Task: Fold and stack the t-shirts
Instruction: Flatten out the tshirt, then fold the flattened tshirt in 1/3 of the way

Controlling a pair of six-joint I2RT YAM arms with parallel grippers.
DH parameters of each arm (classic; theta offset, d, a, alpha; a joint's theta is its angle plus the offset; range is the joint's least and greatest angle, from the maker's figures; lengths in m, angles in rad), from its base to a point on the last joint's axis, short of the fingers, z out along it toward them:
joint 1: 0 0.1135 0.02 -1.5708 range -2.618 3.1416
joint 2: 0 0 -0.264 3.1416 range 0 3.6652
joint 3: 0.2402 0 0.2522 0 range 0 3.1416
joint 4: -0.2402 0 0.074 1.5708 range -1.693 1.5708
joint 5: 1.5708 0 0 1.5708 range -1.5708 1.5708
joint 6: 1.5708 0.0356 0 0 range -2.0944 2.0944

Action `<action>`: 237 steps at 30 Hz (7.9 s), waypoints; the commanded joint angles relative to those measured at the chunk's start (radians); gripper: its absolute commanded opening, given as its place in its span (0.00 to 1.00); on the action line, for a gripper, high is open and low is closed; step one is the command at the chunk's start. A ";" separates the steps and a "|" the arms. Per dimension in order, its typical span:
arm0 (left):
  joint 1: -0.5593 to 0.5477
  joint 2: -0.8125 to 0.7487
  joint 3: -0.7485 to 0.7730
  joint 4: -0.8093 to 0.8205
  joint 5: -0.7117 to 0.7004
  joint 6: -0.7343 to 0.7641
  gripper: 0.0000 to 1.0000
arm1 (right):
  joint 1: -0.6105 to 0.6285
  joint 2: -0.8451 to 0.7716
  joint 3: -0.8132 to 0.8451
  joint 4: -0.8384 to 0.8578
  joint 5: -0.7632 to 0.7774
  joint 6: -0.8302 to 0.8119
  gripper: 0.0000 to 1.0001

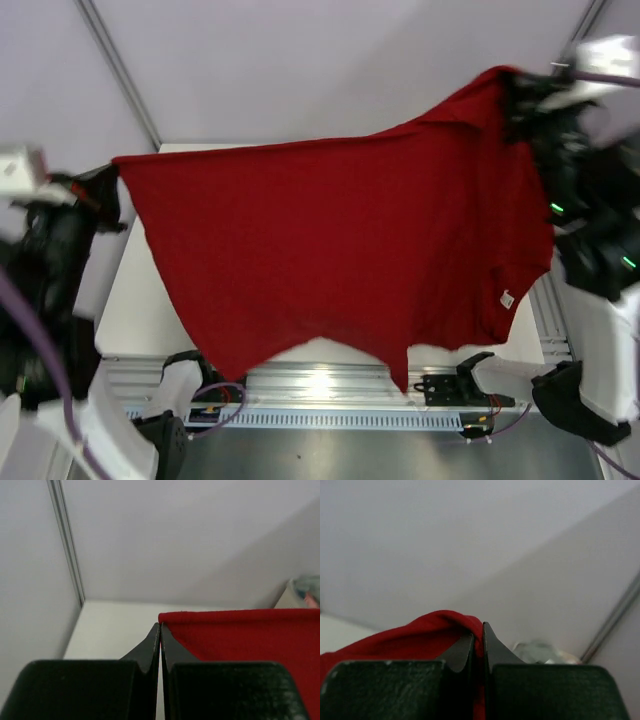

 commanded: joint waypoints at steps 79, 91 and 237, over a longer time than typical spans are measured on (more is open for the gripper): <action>0.088 1.009 -0.466 0.600 0.381 0.837 0.00 | -0.161 0.715 -0.444 0.108 -0.395 0.198 0.00; 0.205 0.945 -0.606 0.622 0.554 1.006 0.00 | -0.181 0.702 -0.555 0.035 -0.423 0.198 0.00; 0.010 1.166 -0.399 0.191 -0.172 -0.137 0.23 | -0.150 0.495 -0.920 0.171 -0.299 0.879 0.58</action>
